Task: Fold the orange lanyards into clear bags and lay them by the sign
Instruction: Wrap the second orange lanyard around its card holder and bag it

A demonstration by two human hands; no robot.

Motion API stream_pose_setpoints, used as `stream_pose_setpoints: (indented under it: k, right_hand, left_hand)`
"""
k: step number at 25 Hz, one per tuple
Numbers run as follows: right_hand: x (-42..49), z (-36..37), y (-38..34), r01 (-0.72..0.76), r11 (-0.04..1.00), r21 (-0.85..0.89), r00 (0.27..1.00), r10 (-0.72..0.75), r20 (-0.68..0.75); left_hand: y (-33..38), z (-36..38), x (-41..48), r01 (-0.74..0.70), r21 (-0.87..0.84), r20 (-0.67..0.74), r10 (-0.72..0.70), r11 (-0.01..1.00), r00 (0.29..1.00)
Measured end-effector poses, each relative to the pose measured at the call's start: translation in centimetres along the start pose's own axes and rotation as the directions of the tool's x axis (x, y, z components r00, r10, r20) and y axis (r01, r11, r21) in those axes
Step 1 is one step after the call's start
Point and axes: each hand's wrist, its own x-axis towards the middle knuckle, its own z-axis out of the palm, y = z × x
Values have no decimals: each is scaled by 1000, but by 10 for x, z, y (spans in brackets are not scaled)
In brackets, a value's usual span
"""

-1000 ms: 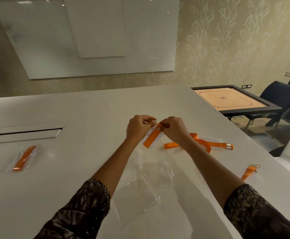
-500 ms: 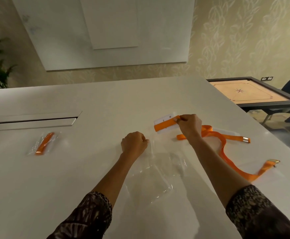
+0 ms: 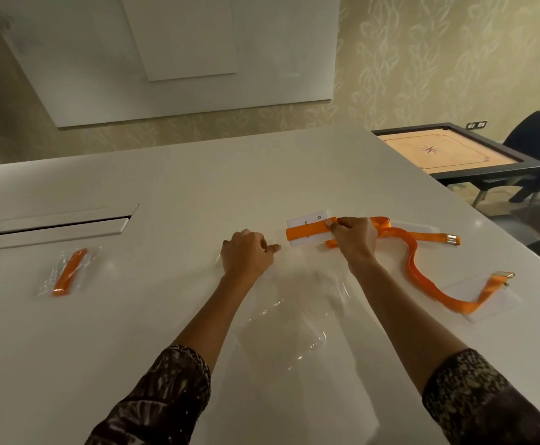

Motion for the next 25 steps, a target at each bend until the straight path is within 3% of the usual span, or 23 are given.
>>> stream_pose_setpoints:
  k: [2,5,10,19,22,25]
  right_hand:
    - [-1,0,2,-5,1000,-16,1000,4,-7]
    - [-4,2,4,-22,1000,-15,1000,22,-18]
    - [-13,11,3,-41,999,26,999,41,-10]
    - [-33,18,-5,-16,986,164,1000,17,-2]
    - [-41,22,-6,33,990,138,999,-32,-13]
    - [-46,23,-5,93,995,28,996,-92,-19]
  left_hand:
    - [4,-3,-2,57,2,125,-56,998,991]
    - [5,-6,2,170,-124,243,-137,978,960]
    - [0,-15,12,390,-366,468,-195,845,862]
    - [1,-11,4,467,-522,369,-305,713,878]
    - [7,-10,4,479,-561,356,-326,675,876]
    - [6,-10,5,518,-653,394,-336,553,856]
